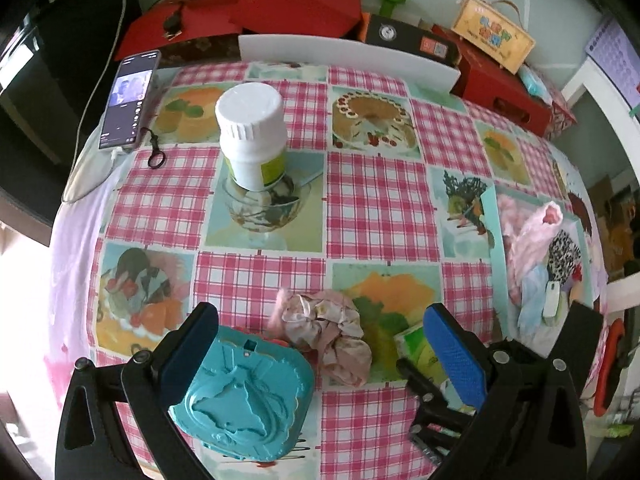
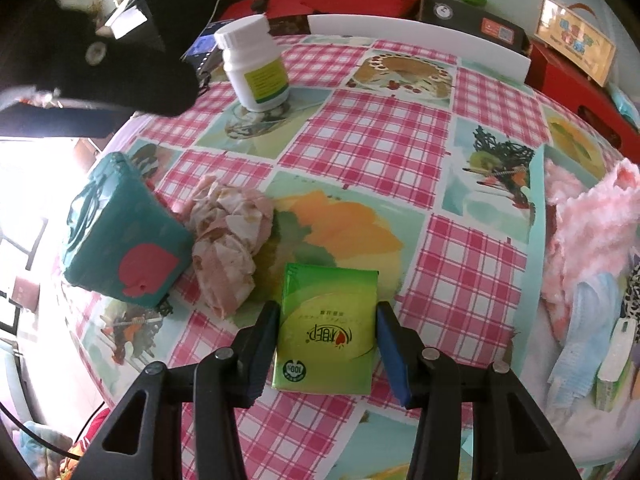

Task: Organize soft objects
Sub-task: 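Grasp the pink floral scrunchie with left tool while right tool holds the green pack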

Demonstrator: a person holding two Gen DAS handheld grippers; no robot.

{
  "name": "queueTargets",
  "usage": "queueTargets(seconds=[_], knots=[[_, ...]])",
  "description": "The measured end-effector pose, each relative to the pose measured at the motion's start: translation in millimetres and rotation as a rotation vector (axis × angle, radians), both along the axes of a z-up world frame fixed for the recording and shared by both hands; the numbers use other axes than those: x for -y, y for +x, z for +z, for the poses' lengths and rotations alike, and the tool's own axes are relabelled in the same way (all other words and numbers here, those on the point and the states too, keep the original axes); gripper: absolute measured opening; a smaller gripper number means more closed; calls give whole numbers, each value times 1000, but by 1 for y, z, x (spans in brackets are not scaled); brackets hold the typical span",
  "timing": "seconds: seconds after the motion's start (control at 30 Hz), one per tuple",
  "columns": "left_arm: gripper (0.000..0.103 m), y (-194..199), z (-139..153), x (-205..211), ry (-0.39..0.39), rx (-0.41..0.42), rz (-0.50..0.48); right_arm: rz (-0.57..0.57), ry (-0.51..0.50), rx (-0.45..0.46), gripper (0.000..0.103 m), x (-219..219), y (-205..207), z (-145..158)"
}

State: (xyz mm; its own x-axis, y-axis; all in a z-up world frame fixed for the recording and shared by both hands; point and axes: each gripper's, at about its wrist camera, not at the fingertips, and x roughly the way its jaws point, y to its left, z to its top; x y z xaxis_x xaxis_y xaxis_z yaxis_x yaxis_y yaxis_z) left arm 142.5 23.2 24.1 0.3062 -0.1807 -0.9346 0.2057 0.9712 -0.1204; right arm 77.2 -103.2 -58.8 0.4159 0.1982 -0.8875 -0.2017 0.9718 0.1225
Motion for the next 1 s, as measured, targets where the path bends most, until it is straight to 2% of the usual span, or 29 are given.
queueTargets(seconds=[0.3,0.6,0.83,0.9,0.97,1.0], knots=[[98,19,-14,21,119,-85,-122,-64,31,2,51,24,5,4],[91,30,-54,48,217,-228,-237,-108,50,17,51,40,8,9],[91,33,-75,63,286,-269,-278,-125,53,20,51,46,10,11],[88,35,-81,68,303,-282,-287,-128,56,24,51,47,9,13],[78,36,-87,71,316,-295,-290,-130,59,28,51,49,8,15],[77,37,-91,75,316,-304,-289,-131,61,28,51,50,8,15]])
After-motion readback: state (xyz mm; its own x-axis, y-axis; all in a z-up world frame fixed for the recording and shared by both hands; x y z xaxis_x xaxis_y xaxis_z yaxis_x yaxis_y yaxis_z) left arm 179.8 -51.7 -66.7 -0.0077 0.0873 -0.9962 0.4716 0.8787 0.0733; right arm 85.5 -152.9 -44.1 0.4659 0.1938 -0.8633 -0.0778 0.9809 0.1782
